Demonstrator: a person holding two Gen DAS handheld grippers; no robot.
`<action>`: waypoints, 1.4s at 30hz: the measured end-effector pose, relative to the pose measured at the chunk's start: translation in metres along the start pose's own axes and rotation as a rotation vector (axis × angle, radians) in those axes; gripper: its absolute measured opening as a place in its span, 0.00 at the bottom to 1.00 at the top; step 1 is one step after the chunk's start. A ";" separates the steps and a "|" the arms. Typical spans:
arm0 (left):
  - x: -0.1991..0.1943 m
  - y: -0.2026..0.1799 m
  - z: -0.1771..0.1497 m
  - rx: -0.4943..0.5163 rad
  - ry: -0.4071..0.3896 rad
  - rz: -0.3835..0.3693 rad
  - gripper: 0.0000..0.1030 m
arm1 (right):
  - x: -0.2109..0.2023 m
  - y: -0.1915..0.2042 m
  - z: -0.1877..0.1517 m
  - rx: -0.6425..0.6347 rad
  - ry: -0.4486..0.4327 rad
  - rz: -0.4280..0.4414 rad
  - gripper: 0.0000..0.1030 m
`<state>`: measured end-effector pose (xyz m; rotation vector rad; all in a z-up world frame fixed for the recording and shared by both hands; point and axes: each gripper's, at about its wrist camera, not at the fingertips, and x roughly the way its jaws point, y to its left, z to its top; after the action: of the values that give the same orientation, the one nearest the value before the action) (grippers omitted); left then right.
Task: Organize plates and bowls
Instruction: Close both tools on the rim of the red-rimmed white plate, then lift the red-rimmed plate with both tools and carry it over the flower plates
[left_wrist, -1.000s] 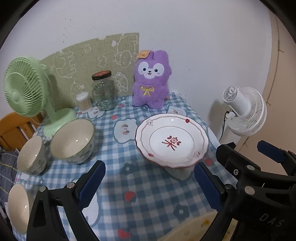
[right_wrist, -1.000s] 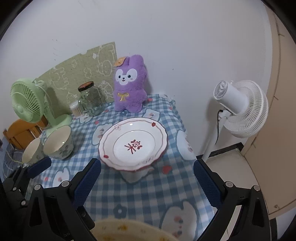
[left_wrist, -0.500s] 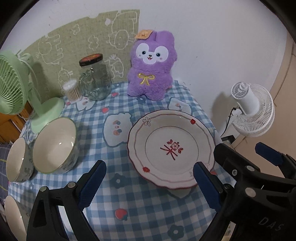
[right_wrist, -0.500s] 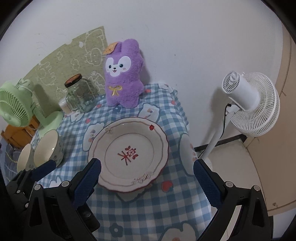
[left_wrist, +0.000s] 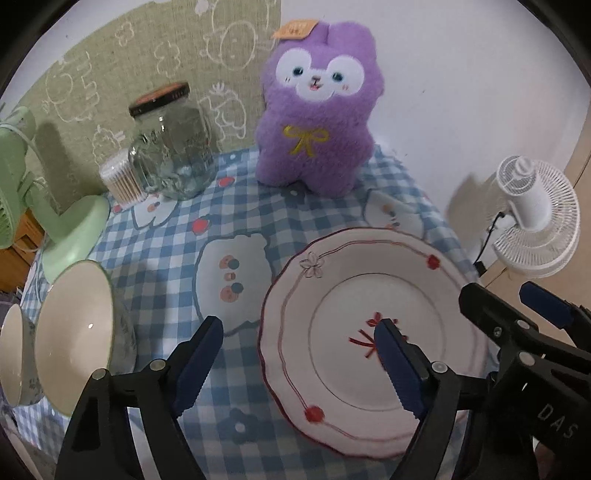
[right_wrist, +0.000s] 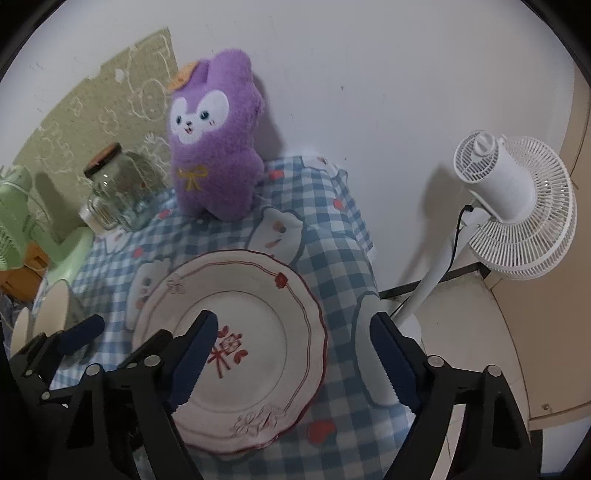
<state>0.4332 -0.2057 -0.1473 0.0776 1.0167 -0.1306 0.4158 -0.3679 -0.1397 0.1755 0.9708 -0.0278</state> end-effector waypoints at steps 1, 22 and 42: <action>0.005 0.002 0.001 -0.005 0.012 -0.005 0.80 | 0.006 0.000 0.001 0.001 0.012 -0.001 0.79; 0.042 0.008 -0.003 -0.032 0.128 -0.095 0.52 | 0.057 0.003 -0.005 -0.055 0.162 -0.033 0.44; 0.038 0.013 -0.006 -0.012 0.122 -0.078 0.38 | 0.055 0.000 -0.005 -0.045 0.189 -0.049 0.41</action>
<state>0.4492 -0.1952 -0.1825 0.0352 1.1423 -0.1927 0.4427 -0.3645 -0.1878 0.1143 1.1631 -0.0349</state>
